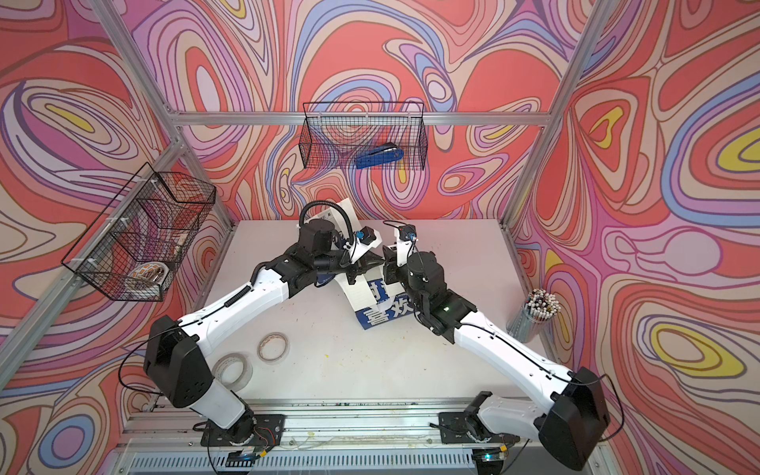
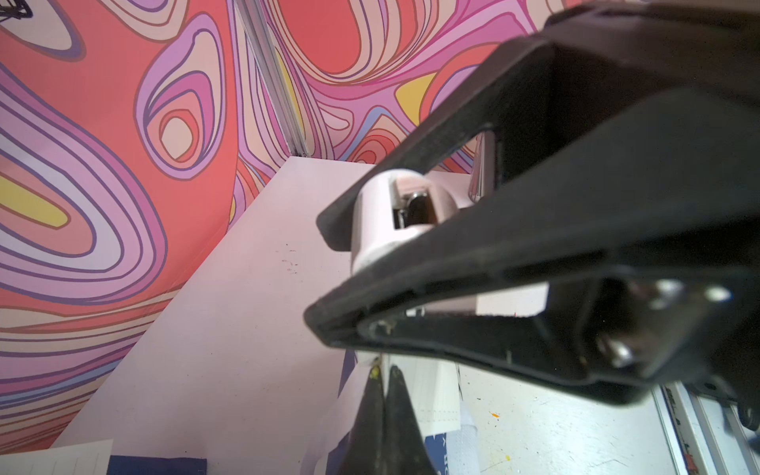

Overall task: Staple the receipts to the bags
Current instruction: Staple the receipt to the takeout bag.

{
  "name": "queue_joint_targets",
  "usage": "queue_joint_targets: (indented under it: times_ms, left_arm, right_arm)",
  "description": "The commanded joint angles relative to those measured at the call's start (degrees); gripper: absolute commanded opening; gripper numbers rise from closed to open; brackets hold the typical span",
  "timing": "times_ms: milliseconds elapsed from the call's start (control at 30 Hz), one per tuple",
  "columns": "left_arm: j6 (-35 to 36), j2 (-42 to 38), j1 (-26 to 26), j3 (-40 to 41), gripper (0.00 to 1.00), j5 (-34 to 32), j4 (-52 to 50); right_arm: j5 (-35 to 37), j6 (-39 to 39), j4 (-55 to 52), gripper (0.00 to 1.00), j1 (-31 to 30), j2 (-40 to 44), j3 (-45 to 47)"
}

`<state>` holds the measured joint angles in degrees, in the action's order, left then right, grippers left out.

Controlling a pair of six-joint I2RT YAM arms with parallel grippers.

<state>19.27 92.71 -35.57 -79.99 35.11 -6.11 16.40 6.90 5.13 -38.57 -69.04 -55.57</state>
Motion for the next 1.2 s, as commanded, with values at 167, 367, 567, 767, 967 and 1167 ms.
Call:
queue_joint_targets:
  times_ms: [167,367,567,767,967,1167]
  left_arm:
    - [0.4,-1.1,0.1,-1.9,0.00,1.9,3.1]
    - [1.0,-0.9,0.1,-2.4,0.00,2.5,2.8]
    - [1.9,-0.9,0.1,-2.5,0.00,2.4,2.3]
    - [2.0,-1.1,0.1,-2.4,0.00,2.7,2.5]
    - [3.6,-1.8,0.1,-1.8,0.00,3.1,1.7]
    - [6.3,-3.0,0.2,-1.2,0.00,5.1,0.4]
  right_arm:
    - [-1.2,-4.2,-0.1,0.30,-0.1,-1.2,0.0]
    - [-1.8,-5.5,-5.5,0.42,-0.1,-2.8,-4.2]
    - [-0.8,-6.6,-5.0,0.61,0.0,0.2,-2.6]
    - [-1.1,-6.5,-6.4,0.63,0.0,2.8,-2.3]
    - [-3.0,-17.2,-7.4,0.85,0.2,9.6,-0.6]
    - [-33.2,-38.1,-24.8,0.93,10.5,12.0,-6.6]
